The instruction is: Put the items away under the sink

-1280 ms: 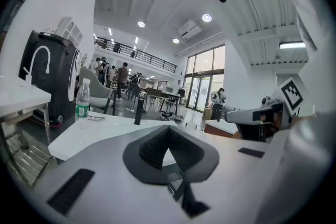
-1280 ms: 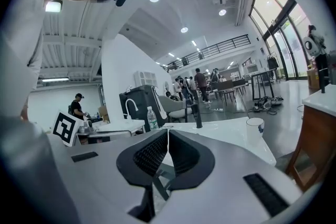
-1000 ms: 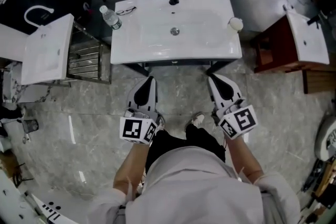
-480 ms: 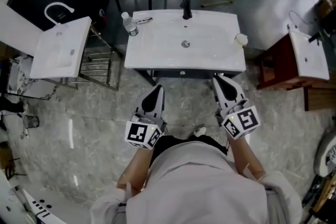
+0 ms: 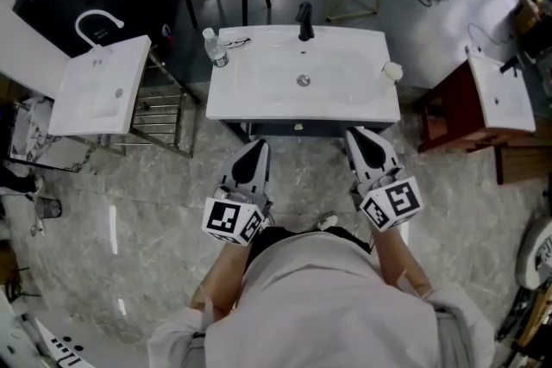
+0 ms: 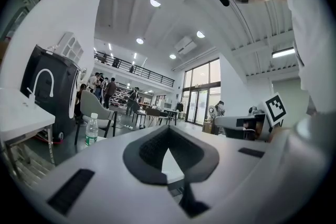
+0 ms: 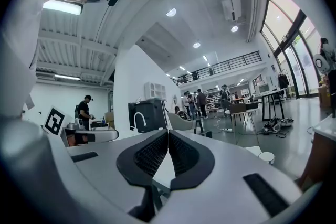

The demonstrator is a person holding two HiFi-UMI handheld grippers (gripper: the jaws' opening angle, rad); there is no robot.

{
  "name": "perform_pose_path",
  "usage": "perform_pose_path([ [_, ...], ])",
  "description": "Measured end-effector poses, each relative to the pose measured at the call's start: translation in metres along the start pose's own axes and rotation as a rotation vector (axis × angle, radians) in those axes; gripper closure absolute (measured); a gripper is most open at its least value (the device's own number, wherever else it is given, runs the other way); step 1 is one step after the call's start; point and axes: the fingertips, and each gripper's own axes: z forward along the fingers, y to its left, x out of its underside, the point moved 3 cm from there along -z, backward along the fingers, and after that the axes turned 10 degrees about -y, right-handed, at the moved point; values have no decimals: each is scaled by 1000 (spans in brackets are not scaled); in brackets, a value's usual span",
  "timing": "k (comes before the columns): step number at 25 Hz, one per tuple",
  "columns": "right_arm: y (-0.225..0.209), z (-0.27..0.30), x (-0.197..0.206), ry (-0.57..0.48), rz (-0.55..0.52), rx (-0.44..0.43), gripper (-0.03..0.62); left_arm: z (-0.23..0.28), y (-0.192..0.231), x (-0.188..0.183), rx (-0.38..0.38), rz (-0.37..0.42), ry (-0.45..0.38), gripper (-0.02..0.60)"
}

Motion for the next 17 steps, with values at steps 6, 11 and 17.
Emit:
perform_pose_path([
  [6,7,2,-1,-5,-1,28,562,1,8,-10,15,-5,-2,579],
  [11,11,-1,0,-4,-2,52,562,4,9,-11,43,-6,-5,579],
  [17,23,4,-2,-15,-7,67,562,-8,16,-10,62,-12,15,578],
])
